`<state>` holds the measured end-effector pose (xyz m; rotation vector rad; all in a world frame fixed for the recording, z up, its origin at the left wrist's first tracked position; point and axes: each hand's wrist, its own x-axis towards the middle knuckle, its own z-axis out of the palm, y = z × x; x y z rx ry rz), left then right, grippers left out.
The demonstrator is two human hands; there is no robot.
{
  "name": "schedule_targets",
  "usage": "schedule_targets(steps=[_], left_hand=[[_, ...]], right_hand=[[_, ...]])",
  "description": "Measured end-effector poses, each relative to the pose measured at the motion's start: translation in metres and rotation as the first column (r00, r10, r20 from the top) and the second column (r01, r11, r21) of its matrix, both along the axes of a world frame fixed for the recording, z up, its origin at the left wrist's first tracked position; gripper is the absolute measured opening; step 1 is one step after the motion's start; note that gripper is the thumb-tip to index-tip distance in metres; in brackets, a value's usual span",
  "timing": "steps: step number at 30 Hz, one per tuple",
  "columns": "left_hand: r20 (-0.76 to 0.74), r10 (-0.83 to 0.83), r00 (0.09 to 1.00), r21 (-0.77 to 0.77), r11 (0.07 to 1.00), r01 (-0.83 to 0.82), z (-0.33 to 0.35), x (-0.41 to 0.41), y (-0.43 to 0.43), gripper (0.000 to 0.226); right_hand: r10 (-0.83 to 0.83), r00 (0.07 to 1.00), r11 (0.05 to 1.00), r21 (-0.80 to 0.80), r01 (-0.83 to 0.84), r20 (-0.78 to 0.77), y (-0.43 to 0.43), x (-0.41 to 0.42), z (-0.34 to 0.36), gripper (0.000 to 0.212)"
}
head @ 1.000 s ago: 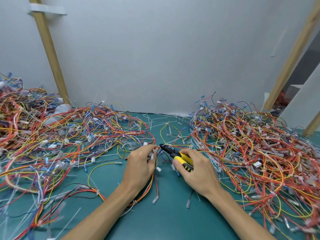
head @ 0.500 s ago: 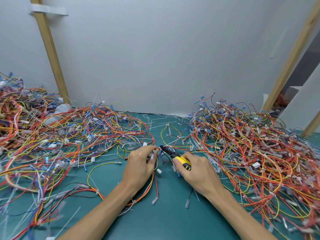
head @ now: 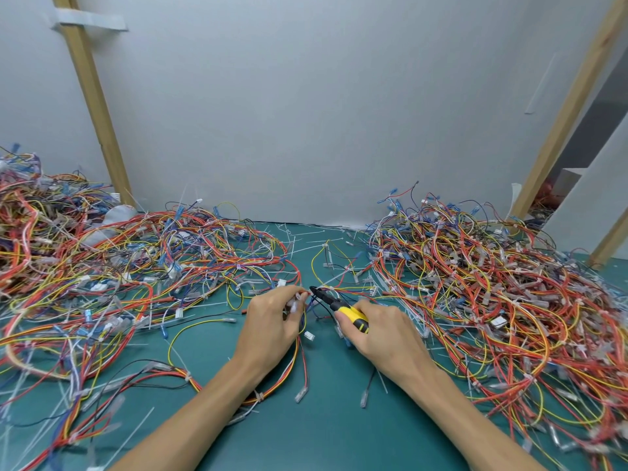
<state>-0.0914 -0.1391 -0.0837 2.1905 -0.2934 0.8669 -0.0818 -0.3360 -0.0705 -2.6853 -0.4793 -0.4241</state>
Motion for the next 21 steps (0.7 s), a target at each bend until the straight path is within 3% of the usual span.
schedule_targets(steps=[13,16,21], left_hand=[[0.017,0.005,1.000,-0.011,1.000,-0.004,-0.001,0.002,0.000,0.007],[-0.004,0.004,1.000,-0.038,0.999,-0.004,-0.001,0.003,-0.001,0.010],[-0.143,-0.090,0.986,-0.196,0.979,0.061,0.001,0.001,-0.004,0.011]], right_hand=[[0.002,1.000,1.000,0.008,-0.002,0.031,-0.001,0.002,-0.004,0.044],[-0.010,0.999,0.996,0.088,0.007,0.041,-0.001,0.002,-0.008,0.040],[-0.061,0.998,0.931,0.363,0.046,0.032,-0.009,0.011,-0.010,0.038]])
